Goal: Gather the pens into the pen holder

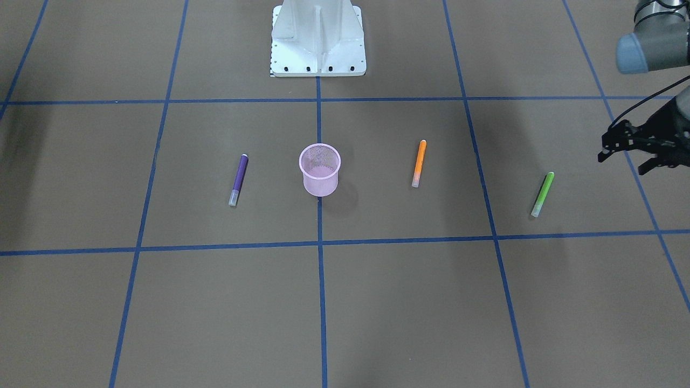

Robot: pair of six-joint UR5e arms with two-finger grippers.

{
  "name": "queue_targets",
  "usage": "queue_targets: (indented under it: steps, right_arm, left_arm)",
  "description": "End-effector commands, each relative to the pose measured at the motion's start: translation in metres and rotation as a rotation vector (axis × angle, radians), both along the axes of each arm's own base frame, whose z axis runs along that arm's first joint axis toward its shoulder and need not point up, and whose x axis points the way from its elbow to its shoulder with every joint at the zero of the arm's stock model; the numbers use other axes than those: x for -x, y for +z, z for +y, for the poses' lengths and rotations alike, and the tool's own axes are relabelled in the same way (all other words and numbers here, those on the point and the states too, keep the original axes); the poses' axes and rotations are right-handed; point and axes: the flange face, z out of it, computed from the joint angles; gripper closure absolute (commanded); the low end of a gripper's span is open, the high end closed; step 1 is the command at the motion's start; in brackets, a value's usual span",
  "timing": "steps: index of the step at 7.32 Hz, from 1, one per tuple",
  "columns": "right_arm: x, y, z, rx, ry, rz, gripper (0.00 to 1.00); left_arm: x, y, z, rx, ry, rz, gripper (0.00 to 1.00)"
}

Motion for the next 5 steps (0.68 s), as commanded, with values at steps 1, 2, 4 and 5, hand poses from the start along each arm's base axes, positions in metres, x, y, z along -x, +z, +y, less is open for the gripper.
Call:
queue_targets:
  steps: [1,2,4,5]
  right_arm:
    - [0.003,0.002,0.003,-0.025,0.000,-0.004,0.00]
    - [0.003,0.005,0.005,-0.022,-0.001,-0.003,0.00]
    - [0.004,0.006,0.006,-0.017,-0.002,-0.002,0.00]
    - [0.004,0.007,0.007,-0.015,-0.002,-0.002,0.00]
  left_arm:
    - [-0.059,0.001,-0.025,-0.133,0.151,-0.064,0.11]
    - [-0.070,0.010,-0.027,-0.110,0.172,-0.060,0.12]
    - [-0.094,-0.006,-0.030,-0.088,0.207,-0.066,0.15]
    - [-0.103,-0.023,-0.042,-0.039,0.215,-0.080,0.17]
